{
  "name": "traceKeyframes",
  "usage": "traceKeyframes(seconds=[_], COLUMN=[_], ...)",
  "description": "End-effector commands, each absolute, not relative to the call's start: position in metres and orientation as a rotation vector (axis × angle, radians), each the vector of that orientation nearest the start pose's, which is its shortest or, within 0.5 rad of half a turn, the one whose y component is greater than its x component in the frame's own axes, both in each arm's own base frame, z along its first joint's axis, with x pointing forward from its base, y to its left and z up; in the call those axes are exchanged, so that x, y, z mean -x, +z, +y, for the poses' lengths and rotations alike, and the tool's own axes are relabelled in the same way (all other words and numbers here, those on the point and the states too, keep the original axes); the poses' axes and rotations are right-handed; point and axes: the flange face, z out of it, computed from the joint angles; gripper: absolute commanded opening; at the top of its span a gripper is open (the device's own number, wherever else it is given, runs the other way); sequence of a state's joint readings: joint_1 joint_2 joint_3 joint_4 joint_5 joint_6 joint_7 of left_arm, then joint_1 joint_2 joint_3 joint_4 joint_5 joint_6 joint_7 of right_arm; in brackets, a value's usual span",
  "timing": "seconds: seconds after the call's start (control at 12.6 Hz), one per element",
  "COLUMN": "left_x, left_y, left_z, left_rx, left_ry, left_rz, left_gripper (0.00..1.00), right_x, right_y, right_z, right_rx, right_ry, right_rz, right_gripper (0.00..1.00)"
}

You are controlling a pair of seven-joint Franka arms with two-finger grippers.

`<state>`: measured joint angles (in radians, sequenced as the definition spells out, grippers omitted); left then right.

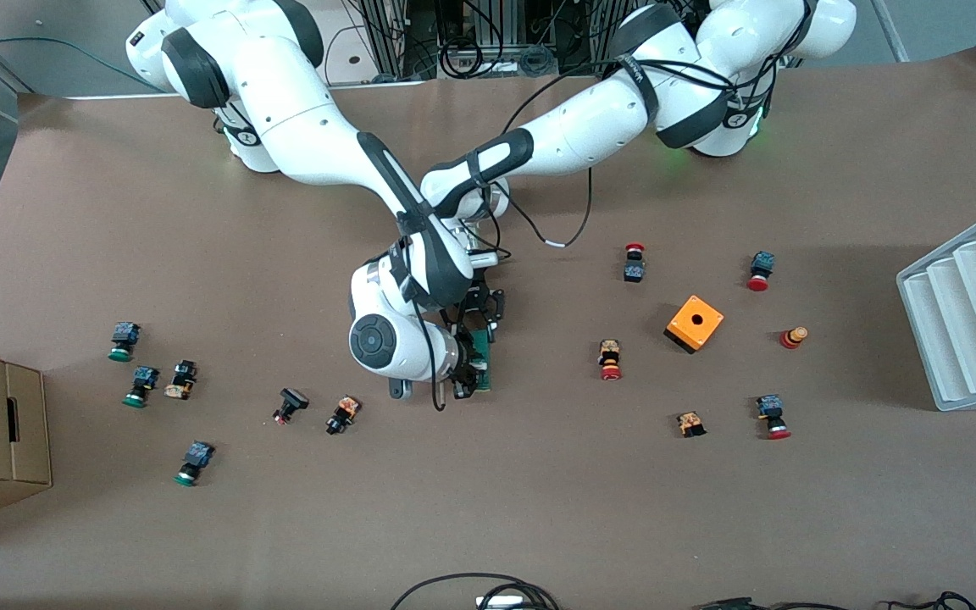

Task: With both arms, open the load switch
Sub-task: 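Press the white lever down with the right gripper, then push the white lever fully down onto the switch body with the right gripper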

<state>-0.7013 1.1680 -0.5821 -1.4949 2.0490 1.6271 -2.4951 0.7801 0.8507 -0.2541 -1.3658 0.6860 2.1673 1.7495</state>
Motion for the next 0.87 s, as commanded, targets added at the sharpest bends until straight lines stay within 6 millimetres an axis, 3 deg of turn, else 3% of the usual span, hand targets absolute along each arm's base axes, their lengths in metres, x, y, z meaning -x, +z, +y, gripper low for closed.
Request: traceKeyframes(seconds=[0.0,0.79], left_x=[-0.340,-0.340], left_y=[0.047,0.047], left_z=[-0.583,-0.583], left_rx=[2.484,2.484], left_ry=[-1.828,-1.826], left_rz=[-0.289,-0.289], left_gripper=[0.57,0.57], right_x=[-0.592,-0.590], right_y=[0.239,0.249], right_z=[0.422,0.425], right_rx=[2.143,2.145], right_ry=[0.531,0.529], right_rz=[2.045,2.025], right_gripper=[0.30,0.27])
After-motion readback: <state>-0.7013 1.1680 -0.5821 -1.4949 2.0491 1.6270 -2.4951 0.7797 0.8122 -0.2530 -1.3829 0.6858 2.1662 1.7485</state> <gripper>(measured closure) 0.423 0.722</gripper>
